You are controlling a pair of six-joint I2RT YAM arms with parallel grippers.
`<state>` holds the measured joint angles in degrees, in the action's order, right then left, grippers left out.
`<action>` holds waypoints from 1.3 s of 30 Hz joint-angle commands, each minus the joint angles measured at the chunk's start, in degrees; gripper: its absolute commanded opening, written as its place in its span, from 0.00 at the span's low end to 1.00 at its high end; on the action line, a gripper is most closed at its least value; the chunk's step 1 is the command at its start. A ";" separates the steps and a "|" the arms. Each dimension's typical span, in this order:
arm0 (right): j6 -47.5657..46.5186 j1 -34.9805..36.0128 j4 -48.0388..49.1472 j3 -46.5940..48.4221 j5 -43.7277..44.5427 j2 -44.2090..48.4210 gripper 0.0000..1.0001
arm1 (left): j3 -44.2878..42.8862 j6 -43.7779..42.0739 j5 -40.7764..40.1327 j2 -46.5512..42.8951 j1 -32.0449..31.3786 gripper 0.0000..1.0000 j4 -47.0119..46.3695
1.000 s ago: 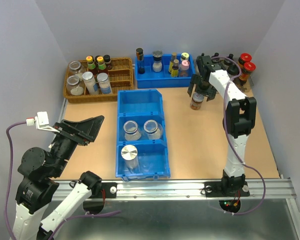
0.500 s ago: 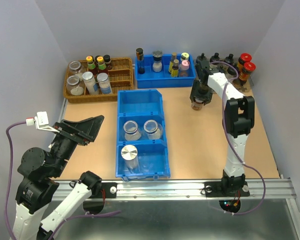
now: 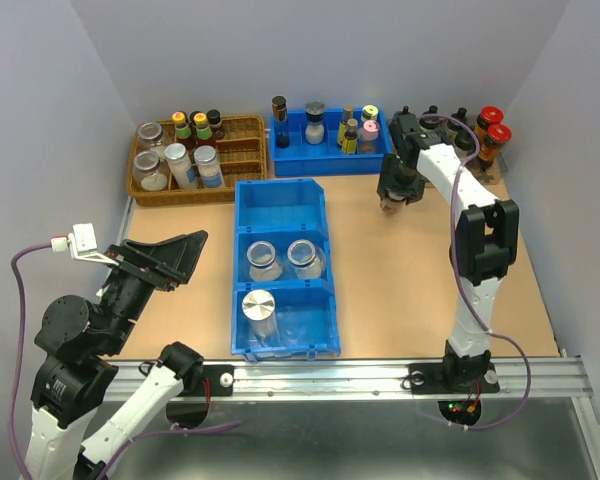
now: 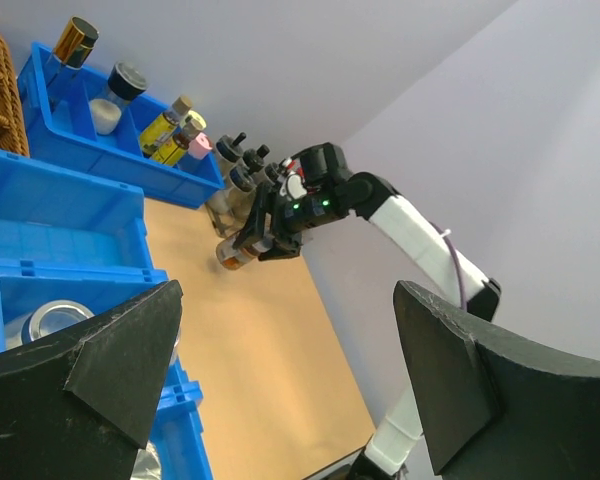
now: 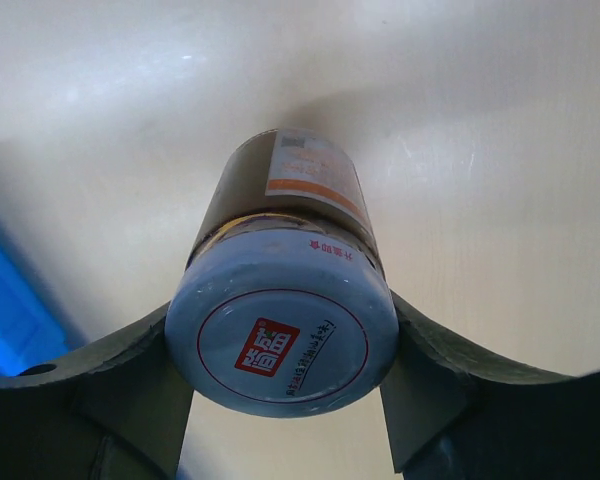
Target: Organize the condiment bottles
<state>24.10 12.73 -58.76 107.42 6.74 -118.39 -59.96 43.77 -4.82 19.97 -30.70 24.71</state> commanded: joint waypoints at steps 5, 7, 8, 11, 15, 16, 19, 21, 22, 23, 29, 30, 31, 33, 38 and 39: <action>-0.28 16.16 -3.90 16.40 -2.87 6.77 0.00 | 0.46 -1.49 0.60 0.77 -0.15 0.98 -3.70; 0.07 18.54 -4.60 20.26 -4.01 4.85 0.00 | 0.38 -1.49 0.60 0.51 -0.15 0.98 -3.62; 0.25 20.65 -4.69 21.42 -4.11 4.22 0.00 | 0.37 -1.41 0.60 0.43 -0.06 0.98 -3.44; 0.60 23.64 -4.69 25.72 -5.50 1.94 0.00 | 0.29 -1.32 0.51 -0.01 -0.15 0.98 -3.09; 1.39 26.11 -4.52 29.60 -5.16 -3.41 0.00 | 0.29 -0.97 -0.10 -0.80 -0.15 0.98 -2.47; 1.48 27.16 -3.82 29.95 -3.59 -4.30 0.00 | 0.29 -0.88 -0.19 -0.98 -0.15 0.98 -2.12; 1.83 28.75 -0.75 30.22 -1.48 -6.76 0.00 | 0.20 -0.70 -0.54 -1.42 -0.15 0.98 -1.86; 2.27 29.28 0.66 30.40 0.63 -8.00 0.00 | 0.11 -0.70 -0.89 -1.68 -0.15 0.98 -1.51; 2.36 29.45 1.80 30.48 1.25 -9.22 0.01 | 0.02 -0.70 -0.98 -1.77 -0.15 0.98 -1.25; 2.44 29.54 2.42 30.48 1.60 -9.84 0.00 | -0.06 -0.70 -1.16 -1.86 -0.06 0.98 -1.16; 2.09 29.54 3.04 32.33 -0.06 -16.51 0.01 | -0.24 -0.53 -2.21 -2.65 -0.15 0.98 -0.01; 2.09 29.54 2.95 32.33 -0.50 -17.48 0.00 | -0.24 -0.53 -2.21 -2.74 -0.06 0.98 -0.01; 2.18 29.54 2.78 32.07 -1.20 -18.19 0.00 | -0.15 -0.53 -2.30 -2.74 -0.15 0.98 0.08; 2.18 29.54 2.78 31.63 -1.47 -19.68 0.00 | -0.15 -0.61 -2.39 -2.83 -0.15 0.98 0.16; 1.66 29.54 2.60 32.24 0.11 -20.92 0.00 | -0.07 -0.53 -2.48 -2.83 -0.15 0.98 0.16; 1.48 29.54 2.60 32.50 0.11 -21.09 0.01 | -0.06 -0.53 -2.48 -2.74 -0.15 0.98 0.16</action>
<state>25.74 41.69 -58.39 135.02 6.07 -139.33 -59.96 43.57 -6.59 17.74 -30.70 26.55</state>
